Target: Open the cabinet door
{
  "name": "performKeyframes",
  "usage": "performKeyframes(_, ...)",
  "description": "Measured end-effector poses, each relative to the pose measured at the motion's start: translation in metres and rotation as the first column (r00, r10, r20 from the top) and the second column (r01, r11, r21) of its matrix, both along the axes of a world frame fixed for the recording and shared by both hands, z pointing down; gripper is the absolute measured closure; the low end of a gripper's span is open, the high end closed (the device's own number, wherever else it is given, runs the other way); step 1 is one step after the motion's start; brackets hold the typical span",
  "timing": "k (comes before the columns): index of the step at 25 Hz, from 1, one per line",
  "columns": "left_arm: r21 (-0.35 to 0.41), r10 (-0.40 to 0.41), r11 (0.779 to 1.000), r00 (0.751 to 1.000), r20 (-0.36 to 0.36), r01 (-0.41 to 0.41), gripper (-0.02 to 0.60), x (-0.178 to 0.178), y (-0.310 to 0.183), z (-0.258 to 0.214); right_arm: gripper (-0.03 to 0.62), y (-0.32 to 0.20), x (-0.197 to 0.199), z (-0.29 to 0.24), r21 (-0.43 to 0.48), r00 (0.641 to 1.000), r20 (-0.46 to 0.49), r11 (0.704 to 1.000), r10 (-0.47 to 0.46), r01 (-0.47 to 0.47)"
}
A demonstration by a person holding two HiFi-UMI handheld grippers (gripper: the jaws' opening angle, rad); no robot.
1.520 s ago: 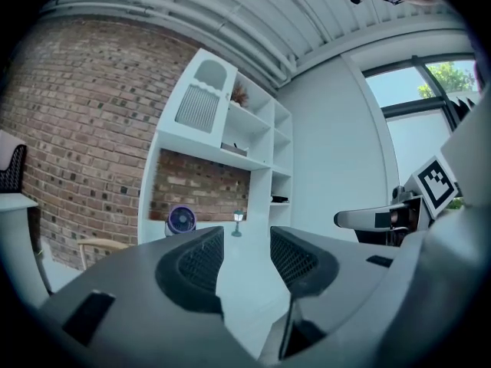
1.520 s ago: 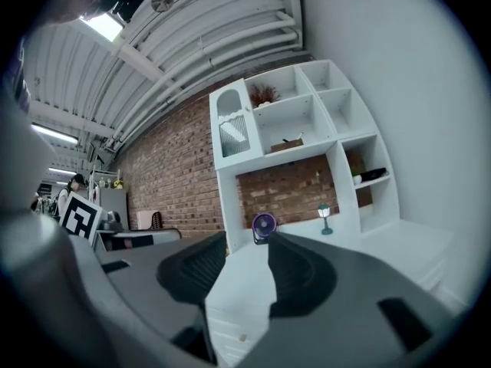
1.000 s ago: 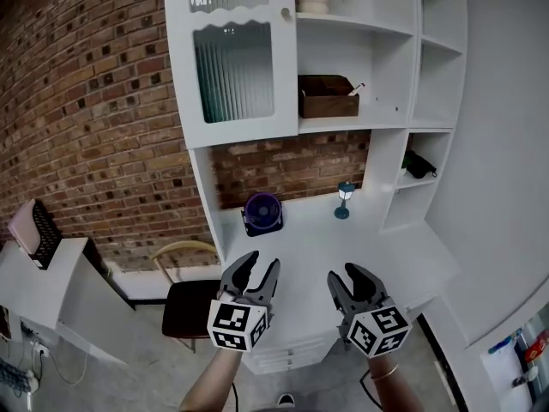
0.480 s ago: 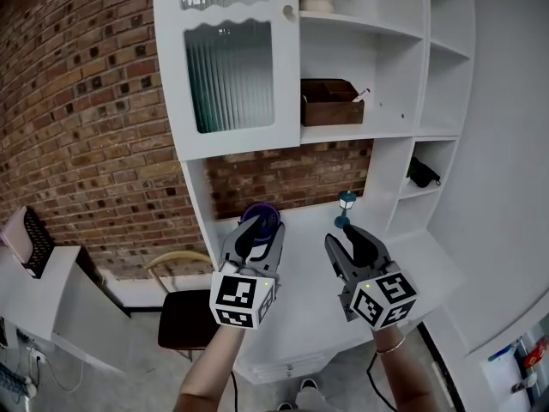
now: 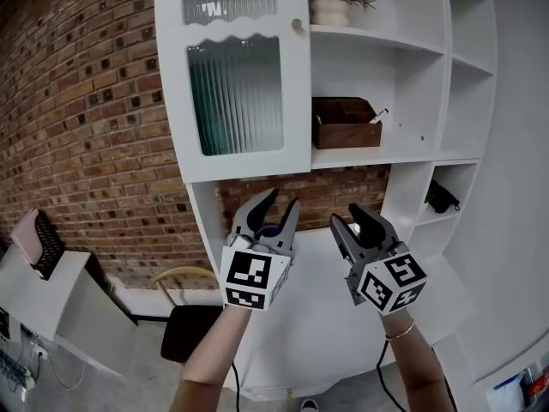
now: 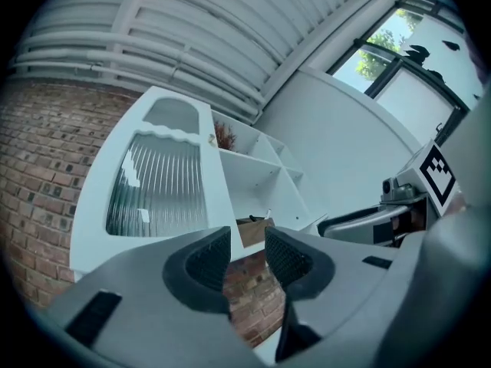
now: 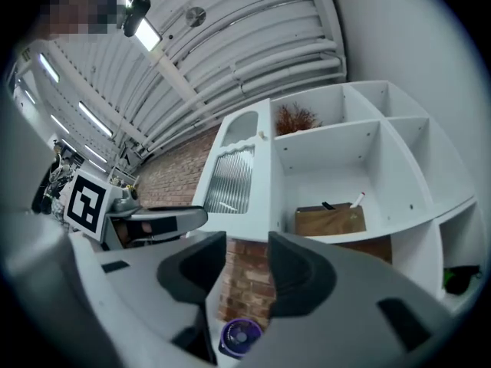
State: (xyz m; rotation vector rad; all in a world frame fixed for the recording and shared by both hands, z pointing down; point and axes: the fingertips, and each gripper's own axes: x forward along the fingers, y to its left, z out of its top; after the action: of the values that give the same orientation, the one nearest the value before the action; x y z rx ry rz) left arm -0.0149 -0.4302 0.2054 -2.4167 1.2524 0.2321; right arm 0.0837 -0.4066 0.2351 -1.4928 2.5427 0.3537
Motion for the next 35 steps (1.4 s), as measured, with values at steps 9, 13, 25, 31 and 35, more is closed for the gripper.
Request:
performKeyframes(9, 0.128, -0.094, 0.988, 0.995, 0.020, 0.091, 0.448, 0.009, -0.040, -0.071, 0.433, -0.056, -0.009, -0.042, 0.050, 0.998, -0.003, 0.997, -0.066, 0.066)
performKeyframes(13, 0.171, -0.130, 0.977, 0.991, 0.018, 0.125, 0.448, 0.010, -0.052, -0.100, 0.433, -0.069, -0.018, -0.061, 0.077, 0.996, -0.007, 0.993, -0.090, 0.090)
performKeyframes(25, 0.322, -0.251, 0.921, 0.966, 0.061, 0.219, 0.446, 0.022, -0.078, -0.203, 0.433, -0.100, -0.030, -0.121, 0.172, 0.994, -0.041, 0.980, -0.099, 0.104)
performKeyframes(31, 0.366, -0.293, 0.896, 0.955, 0.056, 0.253, 0.445, 0.035, -0.082, -0.249, 0.431, -0.119, -0.026, -0.122, 0.155, 0.994, -0.051, 0.982, -0.100, 0.106)
performKeyframes(35, 0.385, -0.334, 0.878, 0.940, 0.070, 0.283, 0.443, 0.040, -0.089, -0.267, 0.431, -0.124, -0.024, -0.127, 0.159, 0.994, -0.043, 0.981, -0.105, 0.111)
